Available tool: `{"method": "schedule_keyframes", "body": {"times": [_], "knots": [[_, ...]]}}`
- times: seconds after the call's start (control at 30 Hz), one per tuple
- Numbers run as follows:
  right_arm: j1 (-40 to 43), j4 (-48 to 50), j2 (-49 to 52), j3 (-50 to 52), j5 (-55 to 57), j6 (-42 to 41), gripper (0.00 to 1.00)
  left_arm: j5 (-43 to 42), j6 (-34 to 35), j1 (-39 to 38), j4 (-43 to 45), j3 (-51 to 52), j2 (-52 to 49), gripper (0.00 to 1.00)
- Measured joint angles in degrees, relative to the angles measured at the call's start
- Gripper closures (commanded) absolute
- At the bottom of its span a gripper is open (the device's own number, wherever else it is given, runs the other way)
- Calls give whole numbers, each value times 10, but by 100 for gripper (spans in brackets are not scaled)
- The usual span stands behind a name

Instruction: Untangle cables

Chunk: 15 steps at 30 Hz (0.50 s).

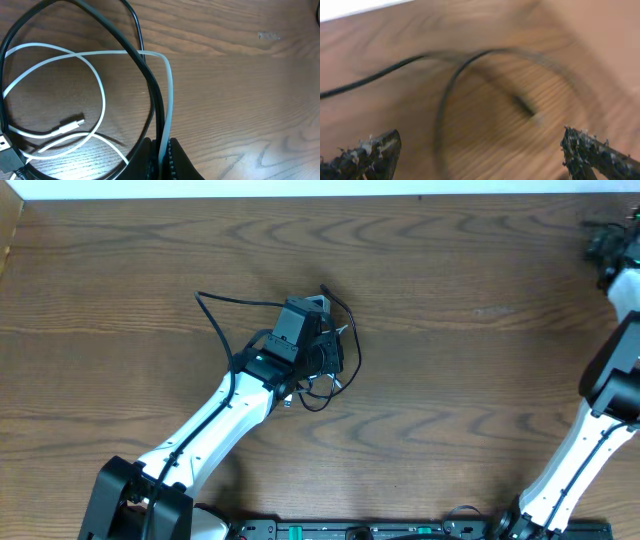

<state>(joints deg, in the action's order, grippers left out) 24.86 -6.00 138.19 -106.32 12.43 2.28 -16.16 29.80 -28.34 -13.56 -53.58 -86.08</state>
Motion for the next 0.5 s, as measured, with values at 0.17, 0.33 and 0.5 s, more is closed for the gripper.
{"method": "schedule_keyframes", "body": {"times": [0.17,0.33,0.5], "knots": [[-39,-54,-7,0,-16,-2,1,0,0,0,0,0,0,92],[-68,-131,-61,1,-38,-11,1,0,0,0,1,0,0,92],[-80,-237,-173,1,-147,-19,1,0,-10,0,24,0,0,92]]}}
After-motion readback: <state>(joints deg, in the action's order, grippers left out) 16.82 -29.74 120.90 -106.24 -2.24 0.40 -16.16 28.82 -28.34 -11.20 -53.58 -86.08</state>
